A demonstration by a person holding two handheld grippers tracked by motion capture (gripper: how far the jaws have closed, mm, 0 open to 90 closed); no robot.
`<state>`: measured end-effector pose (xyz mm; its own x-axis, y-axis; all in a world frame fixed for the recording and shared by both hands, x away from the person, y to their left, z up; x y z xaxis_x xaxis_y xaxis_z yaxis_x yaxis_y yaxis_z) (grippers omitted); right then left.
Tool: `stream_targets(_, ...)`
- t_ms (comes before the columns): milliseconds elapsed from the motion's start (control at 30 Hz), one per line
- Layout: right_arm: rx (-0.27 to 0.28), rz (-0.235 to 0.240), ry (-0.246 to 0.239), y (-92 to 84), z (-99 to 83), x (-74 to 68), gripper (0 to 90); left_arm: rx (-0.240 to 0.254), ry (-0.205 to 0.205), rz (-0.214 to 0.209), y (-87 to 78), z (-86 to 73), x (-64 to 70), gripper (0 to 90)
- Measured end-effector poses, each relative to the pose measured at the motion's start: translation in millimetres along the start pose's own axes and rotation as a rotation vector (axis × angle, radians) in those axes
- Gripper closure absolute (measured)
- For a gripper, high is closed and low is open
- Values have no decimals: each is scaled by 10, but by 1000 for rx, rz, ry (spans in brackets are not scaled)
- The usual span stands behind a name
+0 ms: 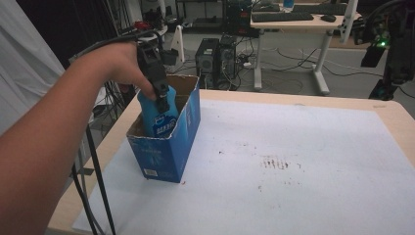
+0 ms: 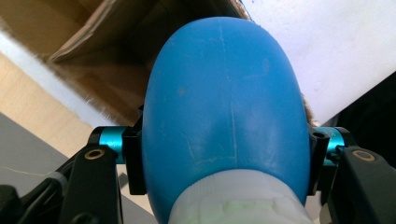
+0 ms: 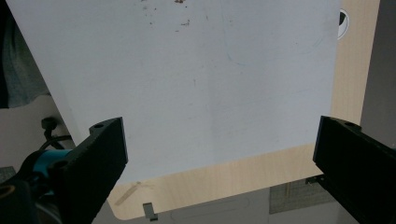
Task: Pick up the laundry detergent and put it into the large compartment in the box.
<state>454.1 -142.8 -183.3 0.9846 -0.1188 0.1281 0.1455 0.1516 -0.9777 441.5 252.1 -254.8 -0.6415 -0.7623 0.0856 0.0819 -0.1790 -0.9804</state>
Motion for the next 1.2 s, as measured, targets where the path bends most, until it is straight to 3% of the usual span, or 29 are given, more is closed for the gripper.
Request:
stream_targets(33, -3, 0, -3, 4, 2, 6, 21, -18, 30, 4, 92, 1, -15, 379)
stream_targets(400, -7, 3, -2, 26, 13, 17, 21, -25, 54, -5, 414, -33, -75, 379)
stream_targets(967, -3, 15, -12, 94, 57, 47, 22, -21, 138, -1, 550, -110, -125, 378)
stream_targets(1200, 0, 16, -21, 111, 80, 52, 22, -22, 137, -10, 558, -122, -126, 376)
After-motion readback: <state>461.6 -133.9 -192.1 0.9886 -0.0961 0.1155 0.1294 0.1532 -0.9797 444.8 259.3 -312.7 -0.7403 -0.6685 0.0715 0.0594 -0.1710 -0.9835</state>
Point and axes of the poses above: each handheld gripper's, and its own axes: y roughly forward along the jaws, z roughly out of its top, x roughly to its right, the point moved 2 cm from there along y, roughly forward along the jaws, and after that the axes turned 12 degrees about x, right-handed, at the moved point
